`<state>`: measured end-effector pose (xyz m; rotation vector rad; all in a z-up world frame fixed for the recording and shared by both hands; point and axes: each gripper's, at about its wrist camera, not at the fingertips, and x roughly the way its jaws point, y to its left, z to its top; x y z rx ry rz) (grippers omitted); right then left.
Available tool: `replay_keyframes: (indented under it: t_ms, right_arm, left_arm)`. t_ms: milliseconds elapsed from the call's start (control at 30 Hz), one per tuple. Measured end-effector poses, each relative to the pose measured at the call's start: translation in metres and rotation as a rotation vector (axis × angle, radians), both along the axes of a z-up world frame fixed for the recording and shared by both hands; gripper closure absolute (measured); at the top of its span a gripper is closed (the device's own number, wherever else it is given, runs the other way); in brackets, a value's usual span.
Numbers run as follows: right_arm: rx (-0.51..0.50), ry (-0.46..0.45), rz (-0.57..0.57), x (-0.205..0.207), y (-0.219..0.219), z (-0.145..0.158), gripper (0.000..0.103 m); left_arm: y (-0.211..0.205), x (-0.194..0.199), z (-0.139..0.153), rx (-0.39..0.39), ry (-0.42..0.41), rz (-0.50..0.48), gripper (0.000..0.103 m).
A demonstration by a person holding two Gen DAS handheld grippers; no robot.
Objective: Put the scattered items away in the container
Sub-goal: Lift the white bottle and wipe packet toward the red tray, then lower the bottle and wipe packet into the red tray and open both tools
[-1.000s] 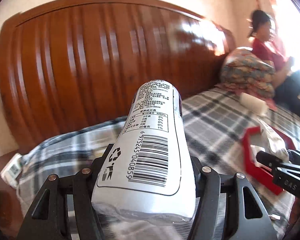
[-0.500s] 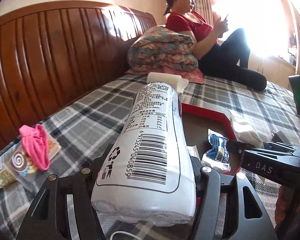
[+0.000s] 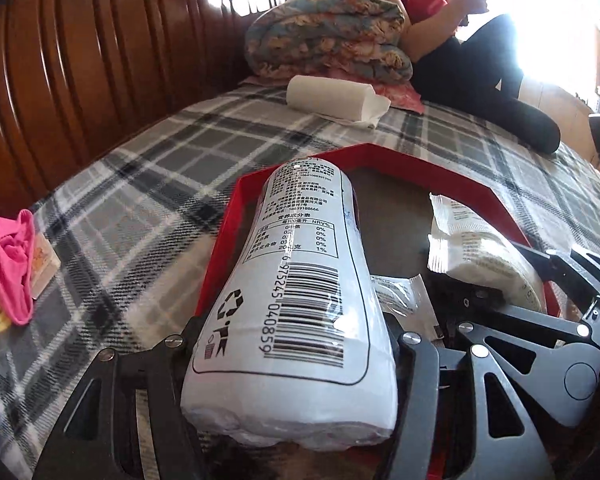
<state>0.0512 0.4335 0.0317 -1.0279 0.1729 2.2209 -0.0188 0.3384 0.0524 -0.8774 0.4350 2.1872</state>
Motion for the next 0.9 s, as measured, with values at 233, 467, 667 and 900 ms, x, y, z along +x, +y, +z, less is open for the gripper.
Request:
replay_keyframes:
  t_ms: [233, 467, 667, 900]
  right_arm:
    - [0.015, 0.011, -0.008, 0.006, -0.002, 0.001, 0.048]
    - [0.021, 0.046, 0.005, 0.013, -0.008, 0.006, 0.047]
    - [-0.010, 0.138, -0.031, 0.025, -0.004, 0.021, 0.044]
    - [0.008, 0.184, -0.111, 0.041, 0.005, 0.035, 0.009]
  left_arm:
    - [-0.004, 0.000, 0.004, -0.010, 0.010, 0.021, 0.039]
    - [-0.005, 0.016, 0.024, -0.033, 0.173, 0.053, 0.032]
    - [-0.018, 0.009, 0.041, 0.051, 0.168, 0.122, 0.013]
    - [-0.028, -0.003, 0.053, 0.135, 0.087, 0.137, 0.004]
